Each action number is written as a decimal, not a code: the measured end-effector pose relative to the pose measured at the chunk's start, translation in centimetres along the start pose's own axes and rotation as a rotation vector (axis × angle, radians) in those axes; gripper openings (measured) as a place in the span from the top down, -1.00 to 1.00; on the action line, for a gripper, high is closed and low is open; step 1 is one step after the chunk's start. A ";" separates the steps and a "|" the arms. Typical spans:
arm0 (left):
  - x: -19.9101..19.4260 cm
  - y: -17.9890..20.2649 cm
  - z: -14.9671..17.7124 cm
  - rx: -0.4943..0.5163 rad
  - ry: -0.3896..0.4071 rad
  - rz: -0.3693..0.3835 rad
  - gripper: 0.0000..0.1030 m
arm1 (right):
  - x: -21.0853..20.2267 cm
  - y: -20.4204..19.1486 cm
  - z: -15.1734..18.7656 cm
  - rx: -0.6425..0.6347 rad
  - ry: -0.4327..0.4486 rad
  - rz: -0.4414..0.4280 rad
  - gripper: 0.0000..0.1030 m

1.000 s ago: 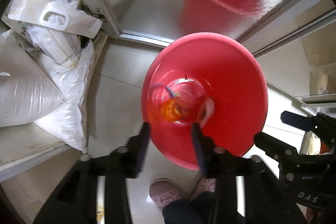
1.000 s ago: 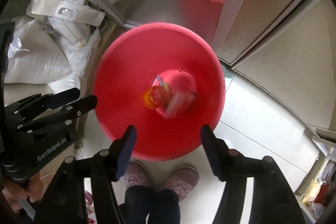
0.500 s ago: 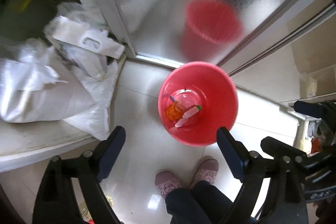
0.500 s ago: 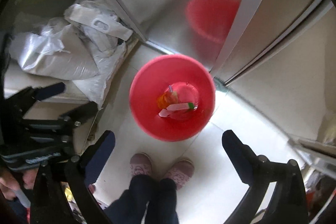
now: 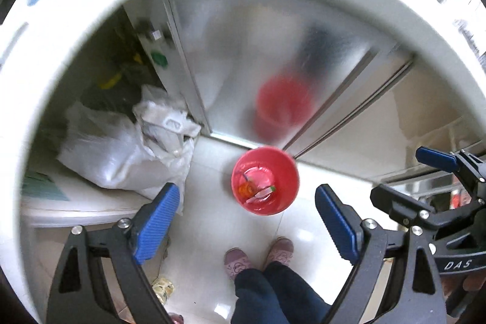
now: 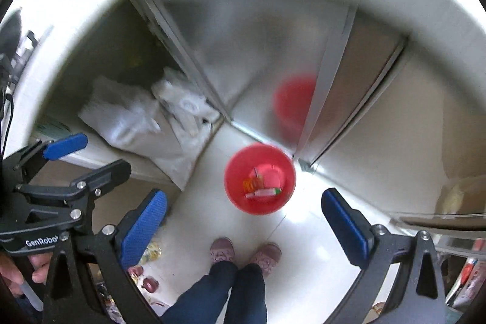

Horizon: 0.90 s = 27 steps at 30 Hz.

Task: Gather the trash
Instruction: 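Open the right tool to drop the box into the red bin, then raise both tools back up over the counter clutter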

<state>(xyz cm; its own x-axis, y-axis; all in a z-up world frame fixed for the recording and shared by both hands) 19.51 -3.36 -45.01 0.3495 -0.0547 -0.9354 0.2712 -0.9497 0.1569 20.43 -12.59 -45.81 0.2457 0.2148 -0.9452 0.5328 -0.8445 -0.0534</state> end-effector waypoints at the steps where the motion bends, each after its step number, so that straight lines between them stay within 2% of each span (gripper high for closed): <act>1: -1.9 0.3 -0.5 -0.004 0.011 0.011 -0.74 | -1.9 -0.1 -0.7 -0.001 0.015 0.004 -0.98; 7: -11.0 1.9 -3.2 0.013 0.100 0.031 -0.78 | -11.1 -0.6 -3.7 -0.003 0.123 0.034 -0.98; 10: -15.2 2.7 -5.4 0.027 0.167 0.032 -0.80 | -14.2 -0.6 -5.1 -0.010 0.176 0.042 -0.98; 15: -19.9 3.0 -9.2 -0.001 0.235 0.069 -0.81 | -17.6 -0.3 -8.4 -0.003 0.242 0.057 -0.98; 20: -21.9 2.5 -13.6 -0.022 0.283 0.046 -0.81 | -19.4 -0.1 -12.6 -0.022 0.287 0.057 -0.98; 22: -22.2 1.7 -16.3 -0.057 0.301 0.050 -0.81 | -19.6 -0.1 -14.4 -0.028 0.301 0.065 -0.98; 27: -20.3 1.2 -21.3 -0.061 0.265 0.075 -0.81 | -19.0 1.0 -19.0 -0.019 0.315 0.089 -0.98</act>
<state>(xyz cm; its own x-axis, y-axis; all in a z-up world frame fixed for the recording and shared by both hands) 31.79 3.22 -19.10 0.5905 -0.0340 -0.8063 0.2863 -0.9253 0.2487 31.70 -8.19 -21.81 0.5288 0.2847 -0.7996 0.5126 -0.8580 0.0335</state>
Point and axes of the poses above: each gripper's, at about its wrist camera, not at the fingertips, and x roughly the way its jaws point, y to its right, z to its underside, the point moved 10 cm from there along x, roughly the way its jaws point, and after that the axes turned 15 degrees about -x, right-handed, at the moved point
